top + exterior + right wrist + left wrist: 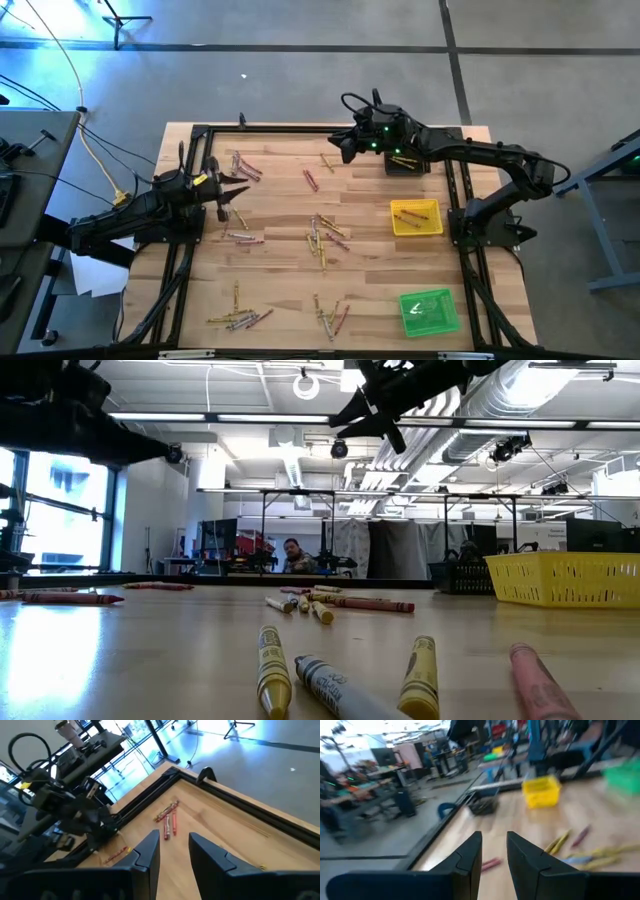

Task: Sort crayons
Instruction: Put the red crayon into the yellow bin

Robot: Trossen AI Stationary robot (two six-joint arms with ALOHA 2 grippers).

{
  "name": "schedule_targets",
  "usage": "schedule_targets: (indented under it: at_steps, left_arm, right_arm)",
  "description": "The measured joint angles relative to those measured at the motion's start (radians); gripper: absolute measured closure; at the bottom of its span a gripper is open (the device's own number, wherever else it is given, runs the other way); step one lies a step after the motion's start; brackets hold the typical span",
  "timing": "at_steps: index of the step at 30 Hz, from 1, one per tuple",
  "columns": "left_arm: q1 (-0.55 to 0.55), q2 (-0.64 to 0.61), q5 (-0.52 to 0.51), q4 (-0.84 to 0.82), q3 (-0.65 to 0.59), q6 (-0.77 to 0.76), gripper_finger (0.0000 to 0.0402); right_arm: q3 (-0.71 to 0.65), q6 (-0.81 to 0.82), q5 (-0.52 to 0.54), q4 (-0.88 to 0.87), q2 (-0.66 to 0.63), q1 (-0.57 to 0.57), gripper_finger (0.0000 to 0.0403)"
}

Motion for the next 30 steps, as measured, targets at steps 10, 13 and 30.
schedule_targets:
  at_steps: [10,13,30]
  left_arm:
    - [0.0,0.004,-0.151,0.223,0.0,-0.505,0.0324]
    - [0.0,0.004,-0.173,0.321,0.0,-0.573,0.0324]
    - [0.0,0.113,-0.487,0.22,0.0,-0.694,0.0324]
  right_arm:
    - [0.0,0.048,-0.001,0.0,0.0,0.0,0.0314]
    - [0.0,0.05,-0.001,0.0,0.0,0.0,0.0314]
    - [0.0,0.117,-0.002,-0.001,0.0,-0.007,0.0314]
